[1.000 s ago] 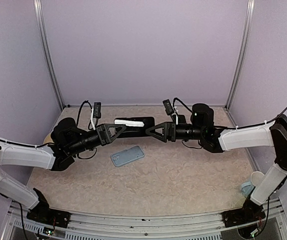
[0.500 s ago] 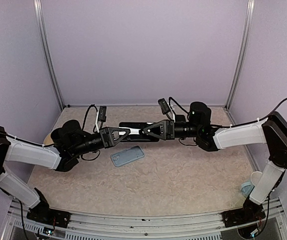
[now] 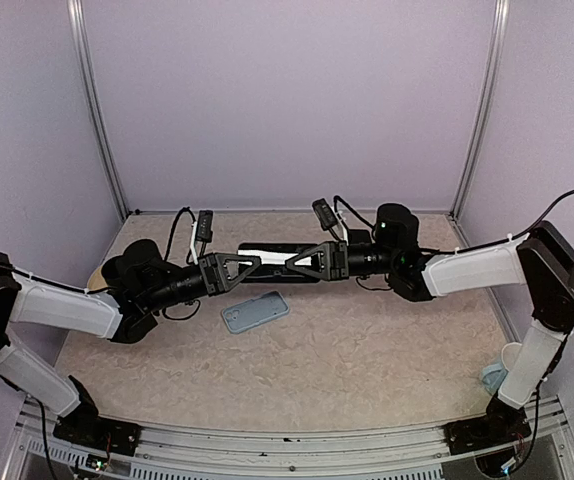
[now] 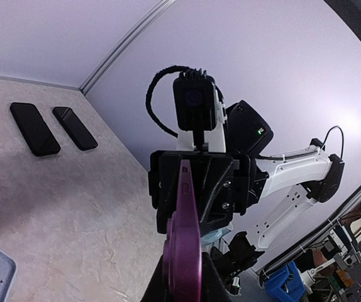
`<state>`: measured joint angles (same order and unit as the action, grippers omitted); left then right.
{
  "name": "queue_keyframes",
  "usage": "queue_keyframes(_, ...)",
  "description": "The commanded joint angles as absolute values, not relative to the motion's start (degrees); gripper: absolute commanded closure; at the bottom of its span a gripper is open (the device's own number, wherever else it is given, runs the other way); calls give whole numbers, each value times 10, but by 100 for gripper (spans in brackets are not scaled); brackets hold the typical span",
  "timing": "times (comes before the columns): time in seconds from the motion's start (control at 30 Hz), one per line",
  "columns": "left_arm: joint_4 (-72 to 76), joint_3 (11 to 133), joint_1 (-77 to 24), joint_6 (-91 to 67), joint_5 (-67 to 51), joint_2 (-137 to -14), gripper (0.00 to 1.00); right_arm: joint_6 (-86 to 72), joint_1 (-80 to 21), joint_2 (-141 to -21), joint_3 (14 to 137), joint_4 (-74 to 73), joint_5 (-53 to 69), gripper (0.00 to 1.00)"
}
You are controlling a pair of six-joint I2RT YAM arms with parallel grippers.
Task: Put the phone into the phone case
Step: Pass from the left arm to the right
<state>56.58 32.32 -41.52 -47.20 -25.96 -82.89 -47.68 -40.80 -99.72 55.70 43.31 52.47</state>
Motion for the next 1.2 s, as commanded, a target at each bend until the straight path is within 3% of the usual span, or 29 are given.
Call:
queue_keyframes(0.0, 588, 345, -409, -469, -247, -827, 100, -472, -411, -1003, 579, 444, 556, 86)
queue_keyframes(0.1, 580, 343, -407, -467, -244, -821, 100, -471, -411, -1005, 584, 439, 562, 100)
queue_keyframes(0.23, 575, 340, -403, -468, -244, -818, 96, -469, -409, -1005, 588, 435, 567, 100)
queue_keyframes(0.57, 531, 324, -389, -461, -219, -794, 26, -414, -393, -989, 618, 338, 569, 100)
queue_keyframes(0.73, 451, 319, -384, -451, -168, -760, 4, -357, -378, -995, 661, 217, 554, 100)
queue_keyframes(1.17, 220, 315, -376, -489, -31, -727, 1, -260, -353, -1080, 823, -45, 524, 100)
